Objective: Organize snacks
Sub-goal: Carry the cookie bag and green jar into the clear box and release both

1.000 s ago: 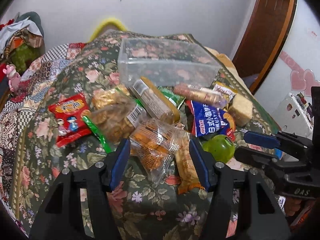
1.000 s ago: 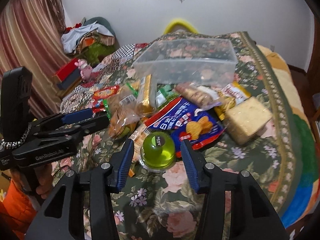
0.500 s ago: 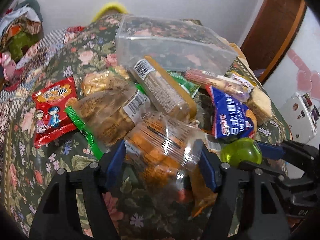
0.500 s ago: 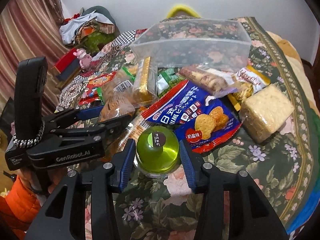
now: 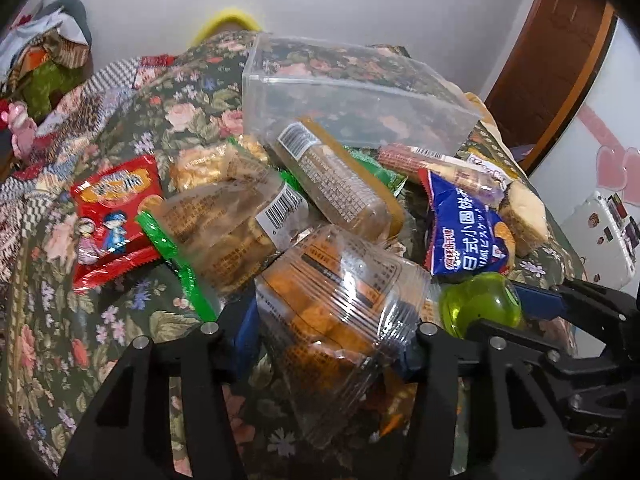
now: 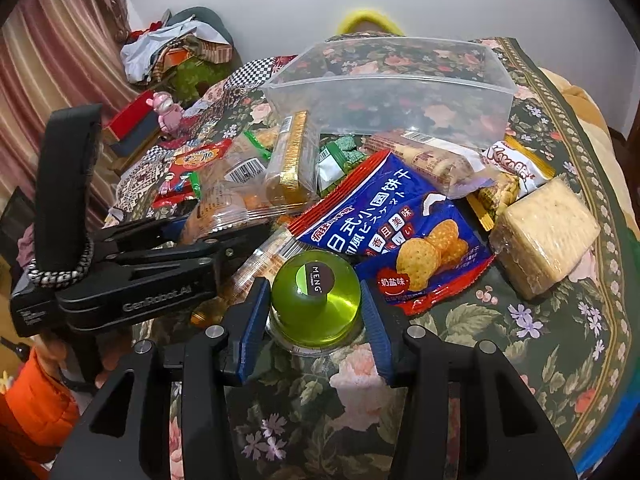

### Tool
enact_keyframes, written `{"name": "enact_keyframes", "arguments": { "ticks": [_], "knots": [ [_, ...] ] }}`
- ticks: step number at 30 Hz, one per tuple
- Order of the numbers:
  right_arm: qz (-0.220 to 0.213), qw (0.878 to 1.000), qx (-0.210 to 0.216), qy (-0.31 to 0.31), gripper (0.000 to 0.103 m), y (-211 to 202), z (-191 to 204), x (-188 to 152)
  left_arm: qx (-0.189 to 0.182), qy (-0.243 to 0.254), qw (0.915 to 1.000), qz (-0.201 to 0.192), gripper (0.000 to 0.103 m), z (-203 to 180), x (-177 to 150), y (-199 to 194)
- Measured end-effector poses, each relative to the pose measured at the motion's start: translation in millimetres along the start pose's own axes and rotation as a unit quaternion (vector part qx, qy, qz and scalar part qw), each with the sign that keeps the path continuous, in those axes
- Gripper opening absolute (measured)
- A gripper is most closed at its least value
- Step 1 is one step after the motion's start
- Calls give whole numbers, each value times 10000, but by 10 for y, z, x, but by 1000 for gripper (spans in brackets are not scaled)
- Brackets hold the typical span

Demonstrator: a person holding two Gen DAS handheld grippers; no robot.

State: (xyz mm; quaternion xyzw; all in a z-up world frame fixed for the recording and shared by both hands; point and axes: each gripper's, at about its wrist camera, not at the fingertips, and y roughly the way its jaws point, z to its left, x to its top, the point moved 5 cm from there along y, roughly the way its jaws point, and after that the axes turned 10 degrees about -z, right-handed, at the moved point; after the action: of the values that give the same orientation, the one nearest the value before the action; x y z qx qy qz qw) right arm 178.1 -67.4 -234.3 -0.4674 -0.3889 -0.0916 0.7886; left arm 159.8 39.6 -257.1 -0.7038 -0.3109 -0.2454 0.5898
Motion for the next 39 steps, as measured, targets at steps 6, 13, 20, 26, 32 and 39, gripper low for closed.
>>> {"name": "enact_keyframes", "arguments": {
  "ticks": [6, 13, 20, 26, 32, 39],
  "knots": [
    [-172, 9997, -120, -128, 42, -115, 43, 48, -13, -1, 9997, -246, 50, 0, 88, -270],
    [-528, 9984, -125, -139, 42, -344, 65, 207, -85, 45, 9974, -721, 50, -126, 356, -582],
    [-1059, 9941, -184, -175, 42, -621, 9, 508, -94, 121, 9936, -1120, 50, -201, 708, -693],
    [-1478, 9878, -437, -210, 42, -728, -142, 812, -27, 190, 9905, -1362, 50, -224, 1012, -697],
    [-1825, 9808, -655, -197, 42, -776, -305, 1109, -12, 293, 9877, -1539, 50, -257, 1336, -607],
    [-2020, 9755, -852, -195, 42, -665, -467, 1415, -27, 340, 9883, -1484, 51, -250, 1637, -310]
  ]
}}
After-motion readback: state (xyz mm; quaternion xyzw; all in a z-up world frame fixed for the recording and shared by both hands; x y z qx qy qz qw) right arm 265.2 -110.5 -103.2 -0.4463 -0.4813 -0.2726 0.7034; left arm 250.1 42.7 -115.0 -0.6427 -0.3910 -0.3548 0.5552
